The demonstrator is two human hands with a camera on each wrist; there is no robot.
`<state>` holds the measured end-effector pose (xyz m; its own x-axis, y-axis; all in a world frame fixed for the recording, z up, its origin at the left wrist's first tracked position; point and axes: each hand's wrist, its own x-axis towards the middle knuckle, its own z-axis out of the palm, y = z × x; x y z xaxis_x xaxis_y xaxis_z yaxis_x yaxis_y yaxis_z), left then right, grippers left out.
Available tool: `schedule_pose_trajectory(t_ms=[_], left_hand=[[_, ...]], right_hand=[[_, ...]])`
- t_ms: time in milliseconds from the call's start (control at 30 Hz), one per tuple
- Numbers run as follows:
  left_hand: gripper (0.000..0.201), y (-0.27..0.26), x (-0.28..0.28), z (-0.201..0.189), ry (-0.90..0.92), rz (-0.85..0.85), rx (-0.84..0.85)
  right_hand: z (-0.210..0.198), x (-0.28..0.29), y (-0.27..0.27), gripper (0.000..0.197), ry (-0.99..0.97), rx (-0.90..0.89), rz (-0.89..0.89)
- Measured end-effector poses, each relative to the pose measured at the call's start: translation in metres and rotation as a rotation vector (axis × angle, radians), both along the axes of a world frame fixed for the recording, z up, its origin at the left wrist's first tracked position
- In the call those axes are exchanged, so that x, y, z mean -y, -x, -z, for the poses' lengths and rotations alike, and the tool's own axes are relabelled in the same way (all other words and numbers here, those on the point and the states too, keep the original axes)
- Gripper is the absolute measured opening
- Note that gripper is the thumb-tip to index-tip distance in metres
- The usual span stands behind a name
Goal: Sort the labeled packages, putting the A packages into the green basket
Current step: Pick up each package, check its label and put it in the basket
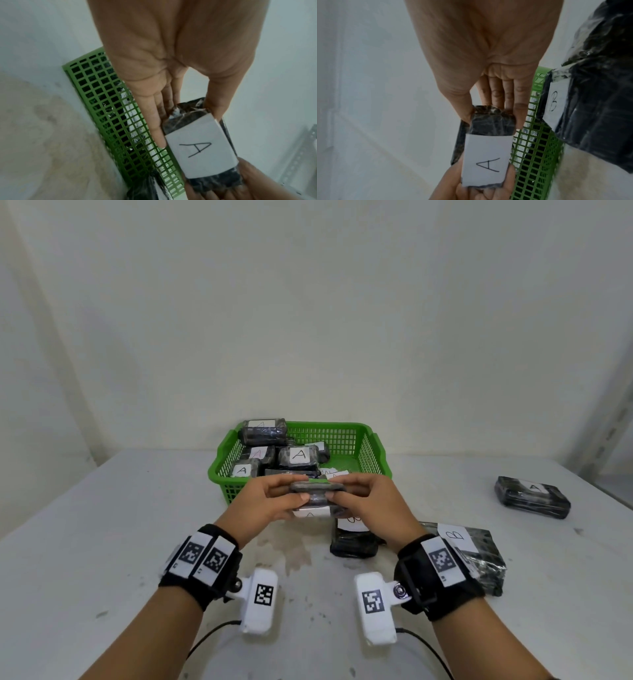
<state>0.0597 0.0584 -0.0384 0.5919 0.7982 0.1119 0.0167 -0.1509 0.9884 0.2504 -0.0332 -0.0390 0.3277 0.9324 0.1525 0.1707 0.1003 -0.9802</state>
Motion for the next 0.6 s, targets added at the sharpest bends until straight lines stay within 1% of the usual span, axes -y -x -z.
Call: schedule_pose_trajectory(t_ms=[67, 200, 300, 367, 467, 533, 600], left_hand=[[0.029, -0.003, 0.001, 0.002, 0.004, -0.024, 0.02], [0.03, -0.011, 0.003, 0.003, 0.012, -0.002, -0.004], [0.029, -0.015, 0.003, 0.003, 0.044, 0.019, 0.006], [0.029, -0.015, 0.003, 0.005, 0.032, 0.015, 0.012], [0.029, -0.013, 0.002, 0.008, 0.027, -0.001, 0.035], [0.03, -0.009, 0.001, 0.009, 0.067, -0.004, 0.077], [0.032, -0.008, 0.002, 0.01, 0.108, 0.029, 0.114]], right_hand=[[0.001, 0.0, -0.001, 0.018, 0.021, -0.019, -0.009], [0.002, 0.001, -0.002, 0.03, 0.061, -0.081, -0.056], [0.002, 0.002, -0.002, 0.027, 0.015, -0.081, -0.014], [0.003, 0.002, -0.002, 0.028, 0.014, -0.077, -0.006], [0.004, 0.005, -0.006, 0.03, 0.054, -0.141, -0.057], [0.003, 0.009, -0.01, 0.029, 0.075, -0.194, -0.086], [0.002, 0.012, -0.014, 0.025, 0.068, -0.195, -0.048]])
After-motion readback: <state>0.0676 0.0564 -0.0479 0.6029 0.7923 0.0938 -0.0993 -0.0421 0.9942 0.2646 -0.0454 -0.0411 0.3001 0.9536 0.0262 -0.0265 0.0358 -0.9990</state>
